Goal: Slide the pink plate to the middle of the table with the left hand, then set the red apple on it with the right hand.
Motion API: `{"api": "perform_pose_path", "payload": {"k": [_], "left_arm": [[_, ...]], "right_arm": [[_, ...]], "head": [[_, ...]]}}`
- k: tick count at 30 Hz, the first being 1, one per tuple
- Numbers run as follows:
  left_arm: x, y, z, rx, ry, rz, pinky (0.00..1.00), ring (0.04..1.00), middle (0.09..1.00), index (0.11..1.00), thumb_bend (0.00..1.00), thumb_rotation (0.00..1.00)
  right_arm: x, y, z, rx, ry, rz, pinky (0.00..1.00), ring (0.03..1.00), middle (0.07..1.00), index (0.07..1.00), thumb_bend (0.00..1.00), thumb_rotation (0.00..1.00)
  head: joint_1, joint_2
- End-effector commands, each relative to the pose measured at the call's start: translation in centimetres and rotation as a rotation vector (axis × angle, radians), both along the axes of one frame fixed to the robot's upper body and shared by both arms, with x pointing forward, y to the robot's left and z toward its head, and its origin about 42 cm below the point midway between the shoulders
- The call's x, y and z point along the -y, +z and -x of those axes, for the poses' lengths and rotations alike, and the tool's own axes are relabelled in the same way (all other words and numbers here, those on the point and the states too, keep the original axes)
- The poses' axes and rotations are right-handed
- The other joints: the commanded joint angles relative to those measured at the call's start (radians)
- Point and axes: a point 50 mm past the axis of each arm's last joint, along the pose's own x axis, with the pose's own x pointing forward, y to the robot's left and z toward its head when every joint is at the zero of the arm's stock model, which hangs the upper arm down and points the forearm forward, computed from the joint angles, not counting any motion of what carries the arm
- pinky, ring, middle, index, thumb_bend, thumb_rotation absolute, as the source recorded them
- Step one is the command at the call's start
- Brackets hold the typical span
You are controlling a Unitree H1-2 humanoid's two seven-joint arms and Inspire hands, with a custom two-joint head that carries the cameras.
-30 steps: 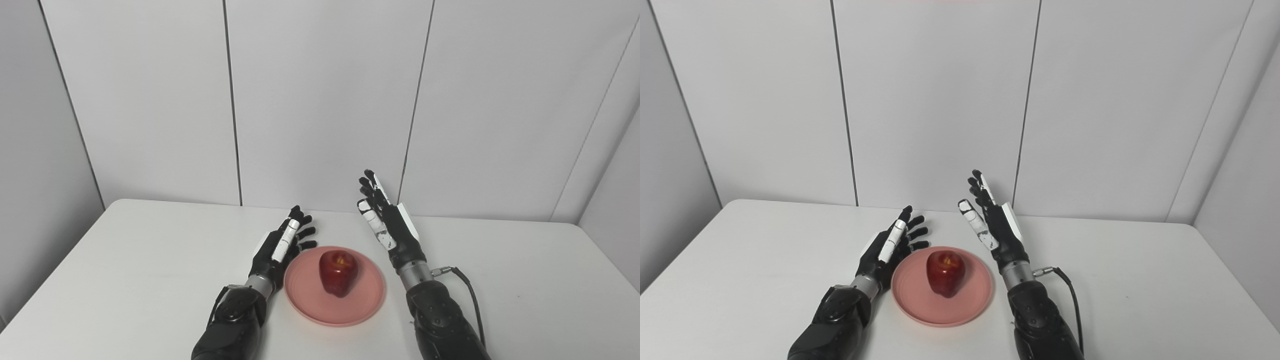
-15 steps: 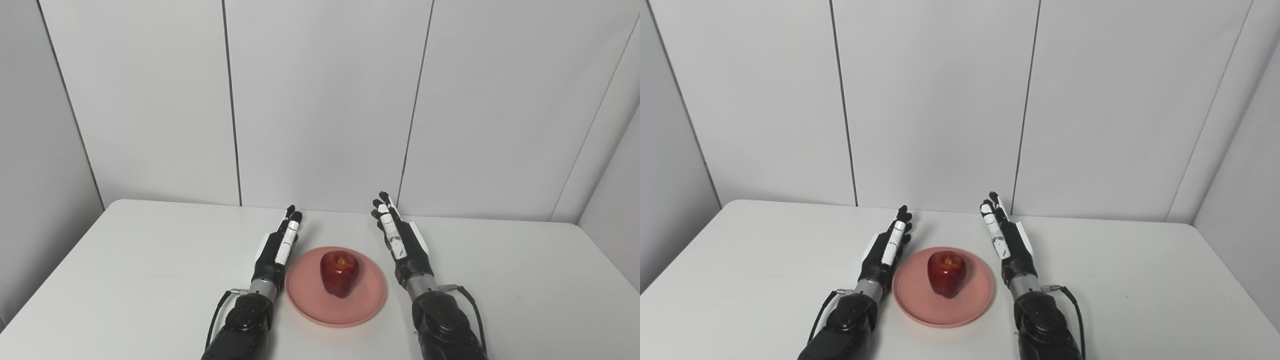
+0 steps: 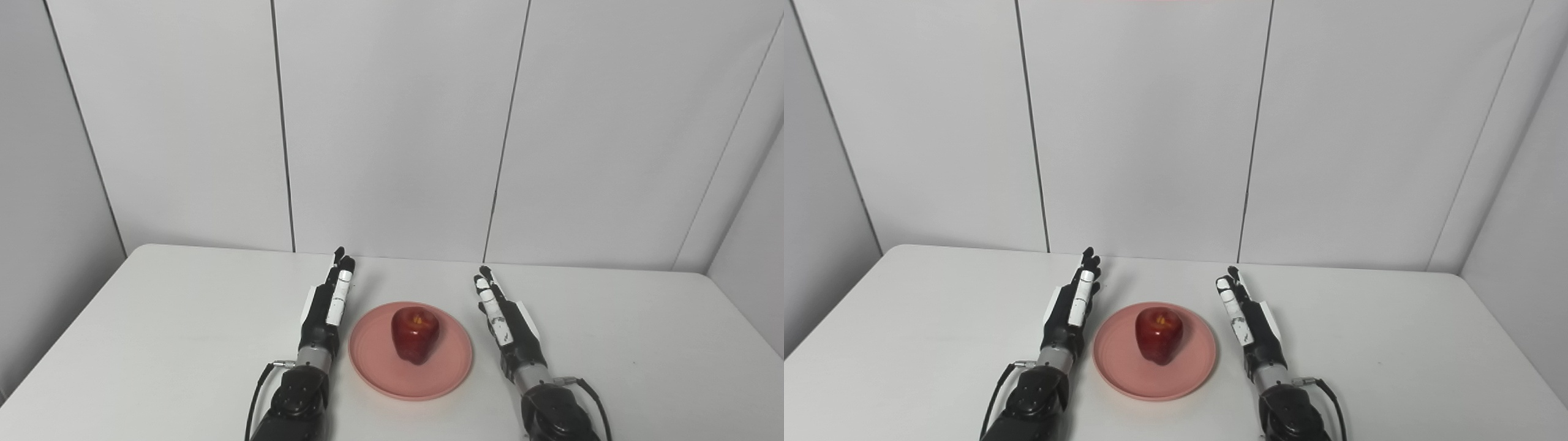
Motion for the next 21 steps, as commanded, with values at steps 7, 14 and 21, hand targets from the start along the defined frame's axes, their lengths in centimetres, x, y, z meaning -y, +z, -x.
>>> {"api": "perform_pose_path", "payload": {"k": [7, 14, 21], "left_arm": [[-2.9, -3.3, 2.7, -0.137, -0.018, -0.001, 1.00, 1.000, 1.000, 1.000, 0.88, 1.00], [-3.6, -3.0, 2.9, -0.147, -0.038, 0.016, 1.00, 1.000, 1.000, 1.000, 0.79, 1.00], [-3.8, -2.5, 3.0, -0.194, -0.034, 0.059, 1.00, 1.000, 1.000, 1.000, 0.74, 1.00]], "right_arm": [[0.9, 1.1, -0.5, 0.109, -0.074, -0.059, 1.00, 0.999, 0.994, 1.000, 0.89, 1.00], [0.8, -0.2, -0.1, 0.080, -0.130, -0.154, 1.00, 0.999, 0.999, 1.000, 0.92, 1.00], [0.8, -1.3, 0.1, 0.074, -0.142, -0.203, 1.00, 0.994, 1.000, 1.000, 0.92, 1.00]], "head": [[-0.010, 0.003], [-0.017, 0.010], [-0.021, 0.008]]}}
